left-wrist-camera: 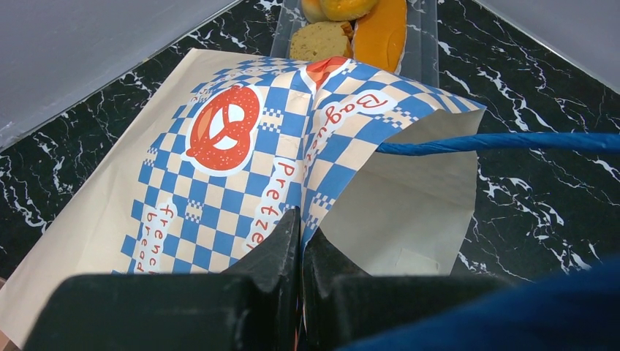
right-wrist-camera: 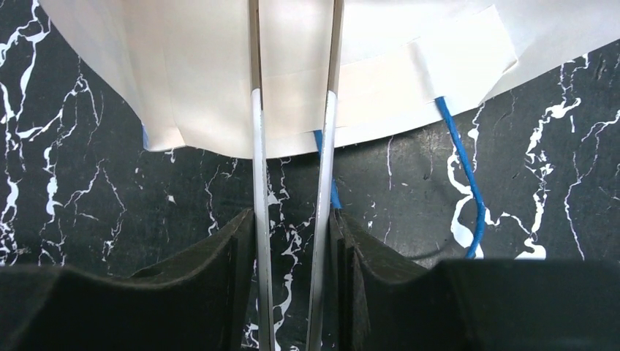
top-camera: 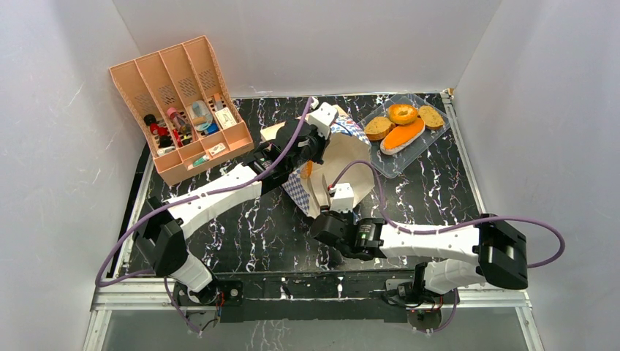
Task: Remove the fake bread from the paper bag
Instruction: Take out the fake bread from the paper bag.
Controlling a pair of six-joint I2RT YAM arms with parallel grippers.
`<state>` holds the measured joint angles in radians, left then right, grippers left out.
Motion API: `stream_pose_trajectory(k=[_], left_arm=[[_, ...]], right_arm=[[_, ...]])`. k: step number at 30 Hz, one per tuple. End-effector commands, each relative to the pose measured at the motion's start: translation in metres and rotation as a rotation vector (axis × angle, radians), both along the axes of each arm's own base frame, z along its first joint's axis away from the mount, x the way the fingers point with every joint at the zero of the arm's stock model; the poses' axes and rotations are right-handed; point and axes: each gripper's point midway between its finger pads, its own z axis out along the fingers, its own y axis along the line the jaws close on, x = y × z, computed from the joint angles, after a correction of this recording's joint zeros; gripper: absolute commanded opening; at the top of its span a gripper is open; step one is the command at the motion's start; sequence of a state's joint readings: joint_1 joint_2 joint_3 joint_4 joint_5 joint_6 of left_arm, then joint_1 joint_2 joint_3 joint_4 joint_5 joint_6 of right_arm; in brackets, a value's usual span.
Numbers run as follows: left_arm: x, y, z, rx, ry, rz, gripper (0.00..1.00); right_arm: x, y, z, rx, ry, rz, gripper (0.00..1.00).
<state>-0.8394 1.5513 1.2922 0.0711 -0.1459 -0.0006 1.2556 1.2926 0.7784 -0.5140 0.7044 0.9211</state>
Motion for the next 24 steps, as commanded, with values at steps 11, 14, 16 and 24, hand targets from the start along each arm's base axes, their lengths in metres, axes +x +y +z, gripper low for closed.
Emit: stream_pose_trajectory(k=[11, 14, 16, 24], left_arm=[[-0.007, -0.006, 0.021, -0.072, -0.010, -0.029, 0.00], [-0.009, -0.006, 0.021, -0.080, -0.009, -0.039, 0.00], [-0.010, -0.007, 0.020, -0.084, -0.006, -0.045, 0.00], [-0.012, -0.011, 0.017, -0.089, 0.004, -0.057, 0.00]], right_arm=[[0.015, 0.030, 0.039, 0.200, -0.089, -0.018, 0.38], [0.019, 0.029, 0.039, 0.237, -0.068, -0.024, 0.39], [0.022, 0.027, 0.036, 0.247, -0.043, -0.034, 0.39], [0.033, 0.018, 0.026, 0.206, -0.028, -0.069, 0.39]])
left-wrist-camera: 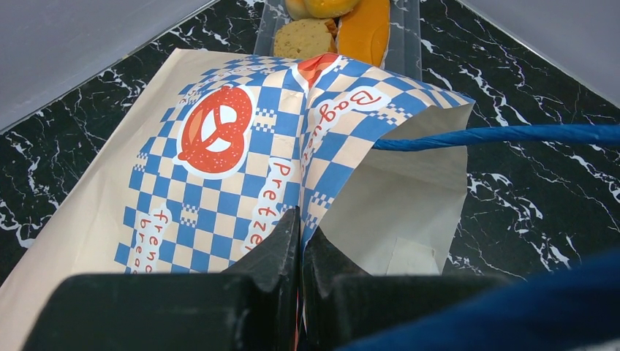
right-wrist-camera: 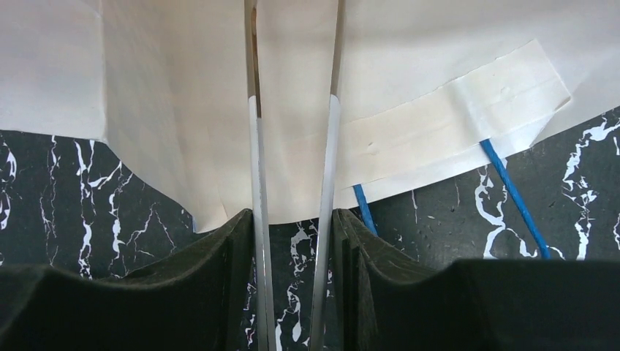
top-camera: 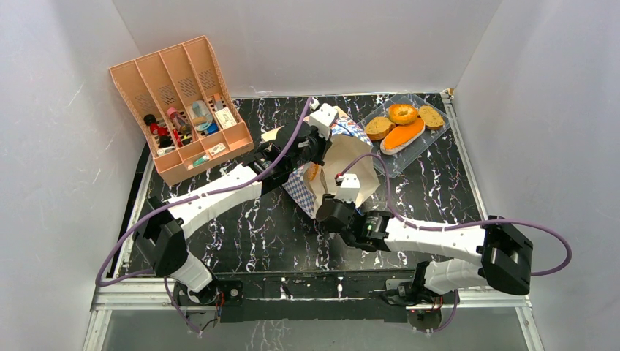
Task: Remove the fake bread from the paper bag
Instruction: Take out the fake bread from the paper bag.
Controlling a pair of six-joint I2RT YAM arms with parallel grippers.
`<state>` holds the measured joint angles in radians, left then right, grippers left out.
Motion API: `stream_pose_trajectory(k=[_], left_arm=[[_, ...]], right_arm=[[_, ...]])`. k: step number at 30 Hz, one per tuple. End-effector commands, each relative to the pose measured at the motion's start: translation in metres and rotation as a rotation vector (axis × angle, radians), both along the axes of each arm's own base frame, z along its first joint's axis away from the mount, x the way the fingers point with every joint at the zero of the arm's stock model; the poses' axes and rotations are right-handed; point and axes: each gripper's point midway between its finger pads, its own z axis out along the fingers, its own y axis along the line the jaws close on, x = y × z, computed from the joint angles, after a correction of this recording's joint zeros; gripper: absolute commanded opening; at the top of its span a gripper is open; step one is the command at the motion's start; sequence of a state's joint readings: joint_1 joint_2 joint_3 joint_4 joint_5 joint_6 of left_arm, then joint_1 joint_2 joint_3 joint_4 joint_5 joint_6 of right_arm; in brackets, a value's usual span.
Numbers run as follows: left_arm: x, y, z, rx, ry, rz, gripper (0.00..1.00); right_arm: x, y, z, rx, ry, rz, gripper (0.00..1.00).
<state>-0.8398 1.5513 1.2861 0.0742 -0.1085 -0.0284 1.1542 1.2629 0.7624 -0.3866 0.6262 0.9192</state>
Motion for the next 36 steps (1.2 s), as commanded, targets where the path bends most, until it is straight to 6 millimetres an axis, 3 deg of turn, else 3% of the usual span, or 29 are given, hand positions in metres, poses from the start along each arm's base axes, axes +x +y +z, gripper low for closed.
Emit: stream_pose_trajectory(k=[1, 8, 15, 21, 23, 27, 36], left_arm=[[-0.007, -0.006, 0.019, -0.065, -0.022, -0.030, 0.00], [-0.007, -0.009, 0.018, -0.068, -0.019, -0.038, 0.00], [-0.008, -0.012, 0.012, -0.070, -0.008, -0.045, 0.00], [-0.010, -0.013, 0.011, -0.077, -0.001, -0.045, 0.00], [-0.010, -0.012, 0.012, -0.077, -0.003, -0.042, 0.00], [-0.009, -0.007, 0.010, -0.063, -0.007, -0.026, 0.00], [0.000, 0.008, 0.001, -0.025, -0.024, 0.064, 0.00]], right_arm=[[0.010, 0.010, 0.011, 0.047, -0.033, -0.018, 0.40], [0.020, 0.021, 0.007, 0.044, -0.047, -0.004, 0.40], [0.045, 0.024, 0.008, 0.021, -0.075, -0.016, 0.40], [0.063, 0.031, -0.003, -0.022, -0.073, -0.019, 0.38], [0.066, 0.034, -0.005, -0.029, -0.076, -0.016, 0.30], [0.067, 0.031, -0.003, -0.027, -0.091, -0.028, 0.02], [0.056, 0.011, 0.019, 0.033, -0.124, -0.046, 0.00]])
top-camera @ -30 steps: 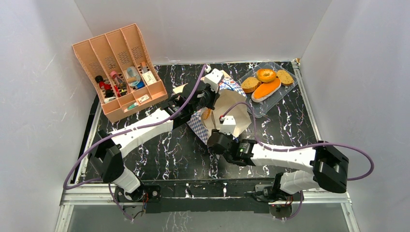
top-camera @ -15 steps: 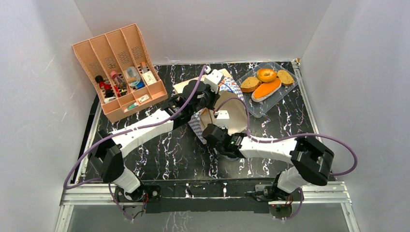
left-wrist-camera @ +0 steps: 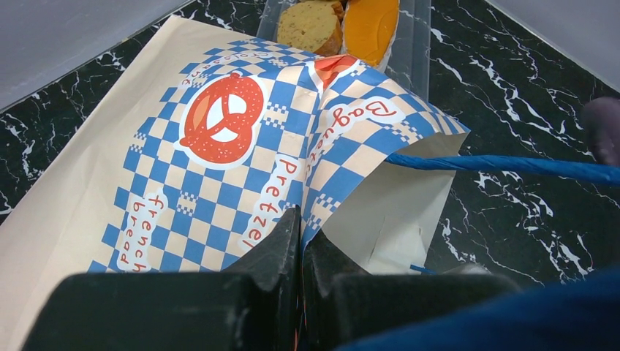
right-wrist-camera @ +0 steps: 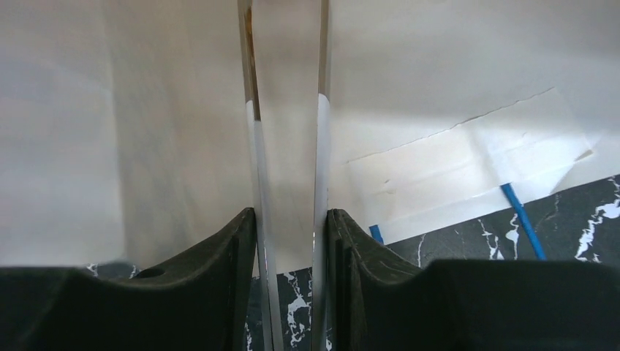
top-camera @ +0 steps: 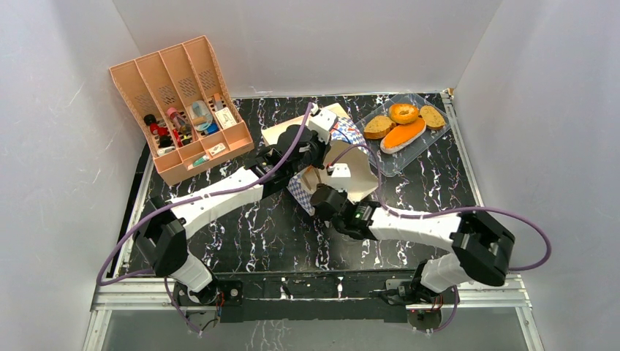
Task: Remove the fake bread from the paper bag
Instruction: Take out the fake bread from the paper bag.
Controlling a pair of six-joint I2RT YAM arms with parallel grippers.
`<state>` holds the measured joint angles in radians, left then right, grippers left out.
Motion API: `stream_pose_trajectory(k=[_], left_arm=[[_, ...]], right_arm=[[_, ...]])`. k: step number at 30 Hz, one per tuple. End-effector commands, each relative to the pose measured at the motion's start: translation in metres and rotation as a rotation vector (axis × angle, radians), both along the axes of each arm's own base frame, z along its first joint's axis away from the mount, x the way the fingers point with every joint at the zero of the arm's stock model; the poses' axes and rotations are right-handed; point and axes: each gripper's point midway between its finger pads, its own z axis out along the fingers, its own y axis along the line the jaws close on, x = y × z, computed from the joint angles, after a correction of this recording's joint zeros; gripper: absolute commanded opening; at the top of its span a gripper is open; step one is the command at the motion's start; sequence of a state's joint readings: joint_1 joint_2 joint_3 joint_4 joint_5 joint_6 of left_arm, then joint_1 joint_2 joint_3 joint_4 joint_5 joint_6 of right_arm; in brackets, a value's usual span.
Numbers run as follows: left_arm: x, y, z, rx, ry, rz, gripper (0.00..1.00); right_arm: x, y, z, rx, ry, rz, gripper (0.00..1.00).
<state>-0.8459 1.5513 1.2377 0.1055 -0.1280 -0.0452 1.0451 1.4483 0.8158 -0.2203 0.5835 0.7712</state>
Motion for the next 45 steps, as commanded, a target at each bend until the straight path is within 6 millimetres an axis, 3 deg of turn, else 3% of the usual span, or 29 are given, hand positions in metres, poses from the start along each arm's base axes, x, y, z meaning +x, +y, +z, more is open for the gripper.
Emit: stream_pose_trajectory(k=[1, 7, 20, 34, 45], left_arm=[[0.002, 0.008, 0.015, -0.025, -0.042, 0.054, 0.00], [0.006, 0.012, 0.010, -0.009, -0.044, 0.081, 0.00], [0.021, 0.012, 0.002, 0.022, -0.059, 0.128, 0.00], [0.092, 0.028, -0.016, -0.020, -0.016, 0.217, 0.00], [0.124, 0.038, -0.027, -0.037, 0.006, 0.246, 0.00]], right_arm=[[0.010, -0.006, 0.041, 0.107, -0.103, -0.051, 0.00], [-0.002, -0.019, 0.043, 0.124, -0.087, -0.050, 0.00], [-0.027, -0.044, 0.073, 0.198, -0.103, -0.032, 0.00], [-0.046, -0.073, 0.099, 0.221, -0.124, -0.047, 0.00], [-0.050, -0.108, 0.130, 0.249, -0.180, -0.135, 0.00]])
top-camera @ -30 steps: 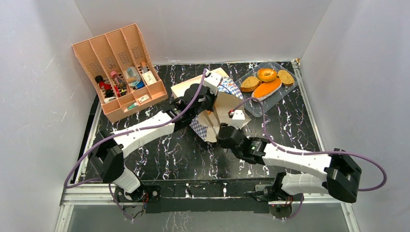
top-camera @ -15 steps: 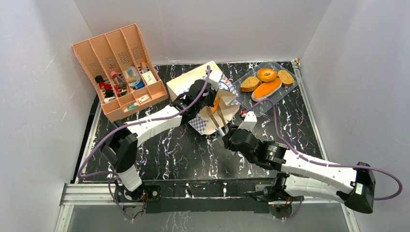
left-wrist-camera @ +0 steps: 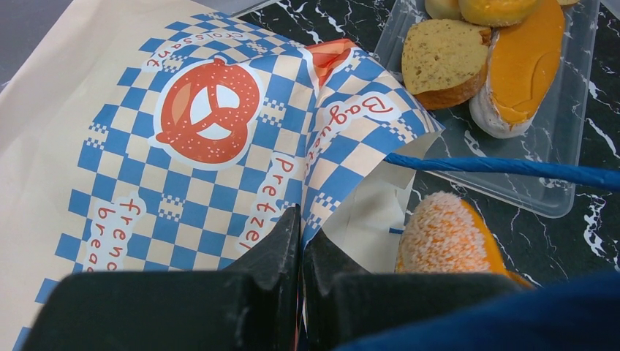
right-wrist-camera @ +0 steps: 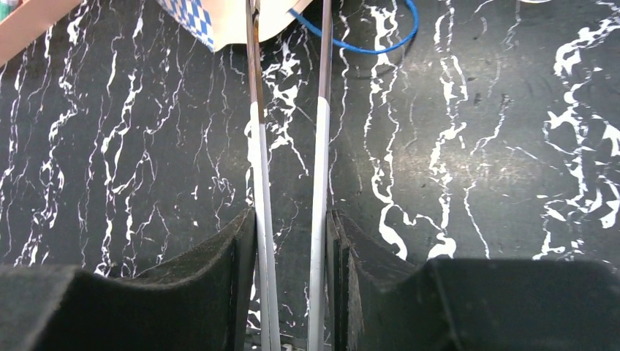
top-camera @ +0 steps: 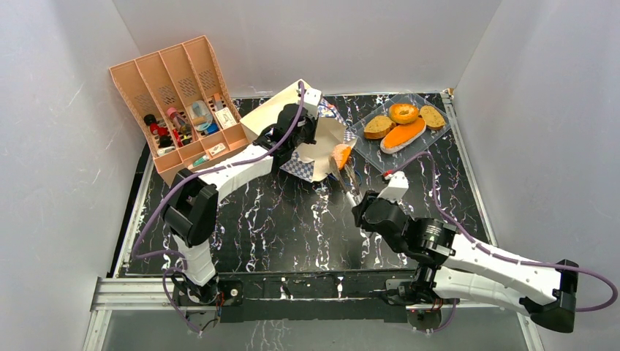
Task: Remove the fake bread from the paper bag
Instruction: Take out the fake bread from the paper bag, then place the fake bread in the container.
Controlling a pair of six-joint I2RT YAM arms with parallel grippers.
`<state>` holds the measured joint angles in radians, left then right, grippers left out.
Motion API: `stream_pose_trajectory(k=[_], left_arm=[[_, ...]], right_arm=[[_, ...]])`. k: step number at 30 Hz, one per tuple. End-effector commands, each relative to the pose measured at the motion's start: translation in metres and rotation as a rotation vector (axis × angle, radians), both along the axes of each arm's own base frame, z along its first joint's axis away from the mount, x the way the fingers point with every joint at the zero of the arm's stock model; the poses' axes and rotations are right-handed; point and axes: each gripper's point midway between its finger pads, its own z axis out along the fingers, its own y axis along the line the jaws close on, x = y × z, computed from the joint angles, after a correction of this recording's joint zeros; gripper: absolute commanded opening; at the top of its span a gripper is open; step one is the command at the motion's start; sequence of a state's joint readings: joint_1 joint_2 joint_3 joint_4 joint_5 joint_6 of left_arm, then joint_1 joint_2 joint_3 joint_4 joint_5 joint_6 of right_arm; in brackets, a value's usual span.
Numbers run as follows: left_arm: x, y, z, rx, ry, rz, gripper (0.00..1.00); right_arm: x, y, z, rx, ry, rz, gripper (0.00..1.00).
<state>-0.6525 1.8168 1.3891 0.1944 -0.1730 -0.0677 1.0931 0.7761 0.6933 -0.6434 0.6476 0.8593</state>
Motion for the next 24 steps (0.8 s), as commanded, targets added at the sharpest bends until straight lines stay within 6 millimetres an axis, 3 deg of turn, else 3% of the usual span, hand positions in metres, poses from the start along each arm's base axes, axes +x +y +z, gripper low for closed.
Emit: stream_pose_trajectory(k=[1, 6, 24], left_arm=[[0.012, 0.001, 0.013, -0.045, -0.016, 0.008, 0.00], [0.015, 0.005, 0.010, -0.041, -0.010, 0.015, 0.00], [0.001, 0.019, 0.017, -0.035, -0.023, -0.005, 0.00]], right_arm=[[0.011, -0.015, 0.052, 0.092, -0.107, -0.106, 0.00], [0.015, -0.033, 0.065, 0.086, -0.150, -0.177, 0.00], [0.041, -0.061, 0.090, -0.053, -0.255, -0.382, 0.00]])
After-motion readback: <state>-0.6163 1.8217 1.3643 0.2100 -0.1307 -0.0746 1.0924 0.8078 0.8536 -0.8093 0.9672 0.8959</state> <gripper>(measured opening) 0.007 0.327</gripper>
